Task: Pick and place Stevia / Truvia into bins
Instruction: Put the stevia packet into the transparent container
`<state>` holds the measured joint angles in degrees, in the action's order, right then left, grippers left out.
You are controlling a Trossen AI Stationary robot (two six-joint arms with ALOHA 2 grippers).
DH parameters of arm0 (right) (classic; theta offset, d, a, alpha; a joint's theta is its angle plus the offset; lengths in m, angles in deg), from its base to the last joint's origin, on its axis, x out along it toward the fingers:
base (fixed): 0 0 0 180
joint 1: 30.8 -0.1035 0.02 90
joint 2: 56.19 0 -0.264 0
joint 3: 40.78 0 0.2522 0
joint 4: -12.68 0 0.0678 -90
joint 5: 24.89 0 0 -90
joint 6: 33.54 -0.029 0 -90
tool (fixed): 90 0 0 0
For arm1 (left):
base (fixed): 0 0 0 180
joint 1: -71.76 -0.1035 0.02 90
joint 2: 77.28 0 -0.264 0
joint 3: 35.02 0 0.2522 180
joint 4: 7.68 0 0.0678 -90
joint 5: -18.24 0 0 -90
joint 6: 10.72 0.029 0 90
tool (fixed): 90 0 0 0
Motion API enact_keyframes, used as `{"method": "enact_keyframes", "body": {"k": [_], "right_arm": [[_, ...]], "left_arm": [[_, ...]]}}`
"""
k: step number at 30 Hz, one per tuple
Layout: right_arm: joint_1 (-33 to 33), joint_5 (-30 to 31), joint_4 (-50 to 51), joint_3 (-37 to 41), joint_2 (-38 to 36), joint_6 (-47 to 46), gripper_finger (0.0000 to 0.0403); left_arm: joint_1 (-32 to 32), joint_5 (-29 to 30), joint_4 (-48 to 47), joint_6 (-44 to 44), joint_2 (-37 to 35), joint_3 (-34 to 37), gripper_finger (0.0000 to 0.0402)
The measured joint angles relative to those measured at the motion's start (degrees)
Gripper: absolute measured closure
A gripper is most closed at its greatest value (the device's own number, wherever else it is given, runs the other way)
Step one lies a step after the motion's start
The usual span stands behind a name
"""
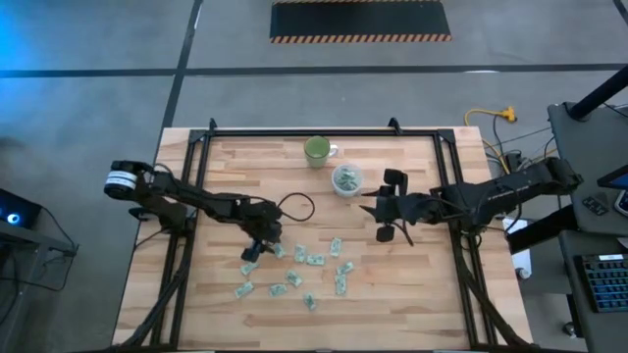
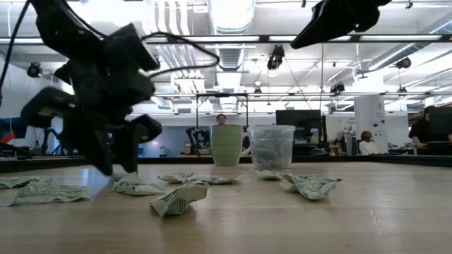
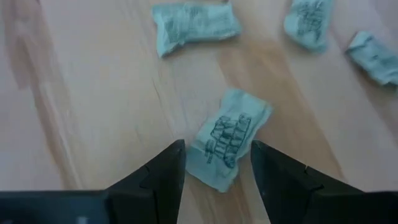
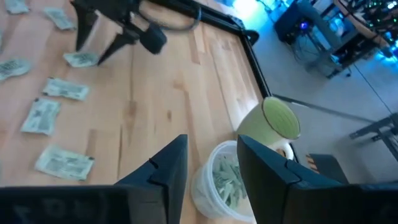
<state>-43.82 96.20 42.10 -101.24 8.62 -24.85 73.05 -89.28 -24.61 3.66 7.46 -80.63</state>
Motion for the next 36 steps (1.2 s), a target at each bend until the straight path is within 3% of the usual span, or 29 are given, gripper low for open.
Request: {"method": "enact_keyframes", "body": {"k": [15, 29, 36], "right_arm": [[-0.7, 0.2, 0.5, 0.0, -0.2, -0.2, 0.0283], [-0.7, 0.2, 0.5, 0.0, -0.2, -0.8, 0.0301], [-0.7, 0.2, 0.6, 0.0, -0.2, -0.8, 0.0309]], "left_arm": [[0.0, -0.2, 0.2, 1.6, 3.2, -1.8, 0.0242], [-0.1, 1.6, -0.4, 1.5, 3.2, -2.3, 0.0346], [-0.2, 9.2, -0.9, 2.6, 2.5, -4.4, 0.0369]]}}
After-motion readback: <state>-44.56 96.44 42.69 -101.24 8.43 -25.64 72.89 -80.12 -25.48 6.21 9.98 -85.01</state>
